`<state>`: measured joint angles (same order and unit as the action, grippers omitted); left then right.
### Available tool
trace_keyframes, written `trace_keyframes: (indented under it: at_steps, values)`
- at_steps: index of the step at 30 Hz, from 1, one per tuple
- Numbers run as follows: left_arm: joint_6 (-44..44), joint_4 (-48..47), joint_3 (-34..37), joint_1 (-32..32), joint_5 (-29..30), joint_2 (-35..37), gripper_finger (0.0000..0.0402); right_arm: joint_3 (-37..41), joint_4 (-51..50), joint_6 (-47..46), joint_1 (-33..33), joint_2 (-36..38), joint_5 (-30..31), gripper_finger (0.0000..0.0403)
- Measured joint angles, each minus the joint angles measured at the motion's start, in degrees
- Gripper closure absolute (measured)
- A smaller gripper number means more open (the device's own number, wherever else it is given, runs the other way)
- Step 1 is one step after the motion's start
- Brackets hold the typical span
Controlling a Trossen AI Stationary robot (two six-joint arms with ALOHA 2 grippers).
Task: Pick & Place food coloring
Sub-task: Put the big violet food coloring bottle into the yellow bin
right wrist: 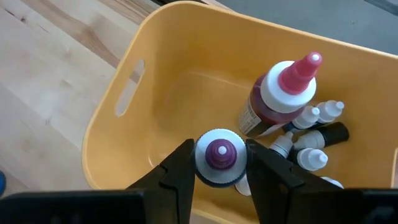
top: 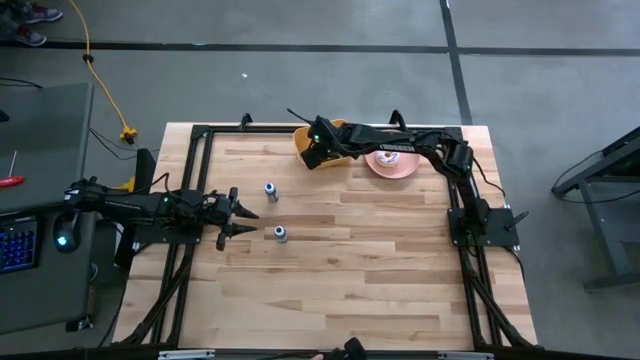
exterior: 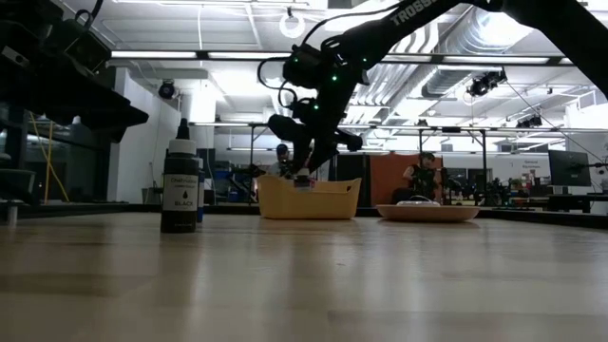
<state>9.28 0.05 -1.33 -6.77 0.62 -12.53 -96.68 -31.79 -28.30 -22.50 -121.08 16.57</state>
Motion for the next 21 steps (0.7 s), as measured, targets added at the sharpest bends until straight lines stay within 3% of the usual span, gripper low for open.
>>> trace_keyframes:
  at_steps: [9, 21]
  values:
    - [0.00, 0.00, 0.01, 0.00, 0.00, 0.00, 0.0238, 0.15, -0.74, 0.38, -0.01, -0.11, -0.14, 0.0242]
    - [0.00, 0.01, 0.00, -0.01, -0.02, -0.01, 0.0238, 0.15, -1.42, 3.03, -0.02, 1.11, 0.09, 0.0234]
